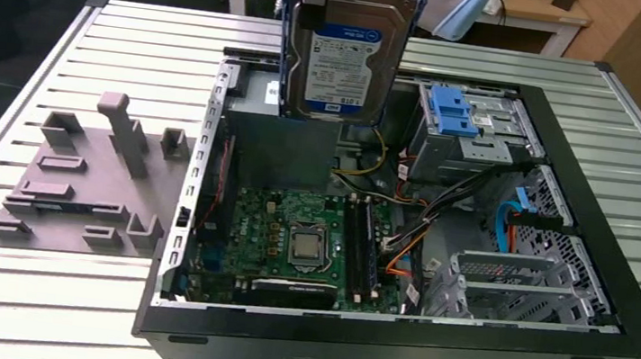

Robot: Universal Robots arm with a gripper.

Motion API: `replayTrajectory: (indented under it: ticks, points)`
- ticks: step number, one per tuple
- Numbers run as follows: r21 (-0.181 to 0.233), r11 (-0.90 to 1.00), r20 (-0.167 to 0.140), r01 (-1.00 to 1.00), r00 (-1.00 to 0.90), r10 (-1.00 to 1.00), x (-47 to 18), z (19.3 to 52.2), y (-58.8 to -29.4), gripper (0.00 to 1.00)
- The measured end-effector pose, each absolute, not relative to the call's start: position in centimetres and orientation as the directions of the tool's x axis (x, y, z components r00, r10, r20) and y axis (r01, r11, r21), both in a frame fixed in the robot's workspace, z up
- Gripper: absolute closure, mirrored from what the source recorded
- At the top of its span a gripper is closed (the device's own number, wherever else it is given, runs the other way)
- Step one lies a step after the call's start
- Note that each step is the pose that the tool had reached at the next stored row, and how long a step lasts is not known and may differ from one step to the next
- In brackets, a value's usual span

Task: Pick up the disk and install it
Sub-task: 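Pick up the disk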

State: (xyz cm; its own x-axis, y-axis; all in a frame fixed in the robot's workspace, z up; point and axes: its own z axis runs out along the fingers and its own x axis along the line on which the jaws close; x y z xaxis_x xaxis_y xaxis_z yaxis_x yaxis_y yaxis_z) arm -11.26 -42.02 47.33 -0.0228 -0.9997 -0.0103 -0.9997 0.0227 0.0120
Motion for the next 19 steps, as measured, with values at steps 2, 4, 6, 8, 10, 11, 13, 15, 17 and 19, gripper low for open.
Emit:
replayTrajectory:
  ticks: [2,4,6,8,10,11,13,15,17,19]
  points:
    - [0.012,0.023,-0.01,-1.0,-0.024,-1.0,-11.2,47.3,-42.2,0.64]
    - [0.012,0.025,-0.01,-1.0,-0.025,-1.0,-11.2,47.2,-42.4,0.64]
    - [0.012,0.027,-0.009,-1.0,-0.027,-1.0,-11.1,47.2,-42.6,0.64]
    - [0.012,0.027,-0.008,-1.0,-0.027,-1.0,-10.9,47.1,-42.6,0.64]
    - [0.012,0.027,-0.008,-1.0,-0.027,-1.0,-10.3,47.1,-42.7,0.64]
    - [0.012,0.027,-0.008,-1.0,-0.027,-1.0,-10.1,47.1,-42.7,0.64]
    - [0.012,0.027,-0.007,-1.0,-0.027,-1.0,-9.5,47.1,-42.7,0.64]
    - [0.012,0.028,-0.007,-1.0,-0.028,-1.0,-9.2,47.0,-42.7,0.64]
    - [0.012,0.028,-0.006,-1.0,-0.028,-1.0,-8.9,47.0,-42.7,0.64]
    - [0.012,0.028,-0.006,-1.0,-0.028,-1.0,-8.8,47.0,-42.7,0.64]
